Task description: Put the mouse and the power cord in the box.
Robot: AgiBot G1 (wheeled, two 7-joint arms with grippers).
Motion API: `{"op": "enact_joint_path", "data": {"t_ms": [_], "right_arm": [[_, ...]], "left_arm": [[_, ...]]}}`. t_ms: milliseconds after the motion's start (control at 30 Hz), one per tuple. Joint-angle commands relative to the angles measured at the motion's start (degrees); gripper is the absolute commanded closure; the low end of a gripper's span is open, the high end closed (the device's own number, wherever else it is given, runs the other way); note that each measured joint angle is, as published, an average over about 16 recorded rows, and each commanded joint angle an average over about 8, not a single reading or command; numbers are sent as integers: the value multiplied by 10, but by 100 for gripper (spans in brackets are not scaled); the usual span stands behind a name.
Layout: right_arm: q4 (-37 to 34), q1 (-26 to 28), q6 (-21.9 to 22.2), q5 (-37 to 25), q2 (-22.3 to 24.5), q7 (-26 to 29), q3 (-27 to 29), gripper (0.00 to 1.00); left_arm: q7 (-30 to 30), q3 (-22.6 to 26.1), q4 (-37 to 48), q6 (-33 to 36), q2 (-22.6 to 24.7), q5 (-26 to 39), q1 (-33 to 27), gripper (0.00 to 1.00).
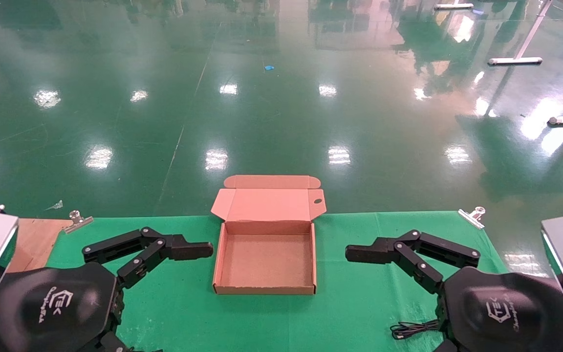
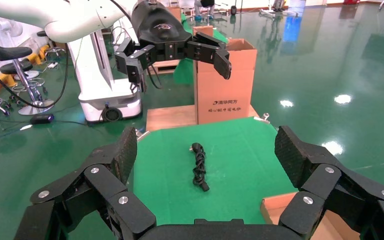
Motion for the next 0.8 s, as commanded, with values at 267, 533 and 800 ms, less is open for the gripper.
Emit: {"op": "enact_joint_path", "data": {"t_ms": [267, 533, 800], "right_arm": [[6, 17, -15, -57, 0, -23, -21, 0], [12, 93, -35, -255, -18, -83, -99, 0], [5, 161, -18, -475, -55, -145, -185, 0]], "left_arm": [[-2, 15, 3, 6, -3, 30, -5, 0], [10, 66, 47, 35, -1, 132, -42, 0], [67, 153, 127, 47, 25, 274, -104, 0]]}}
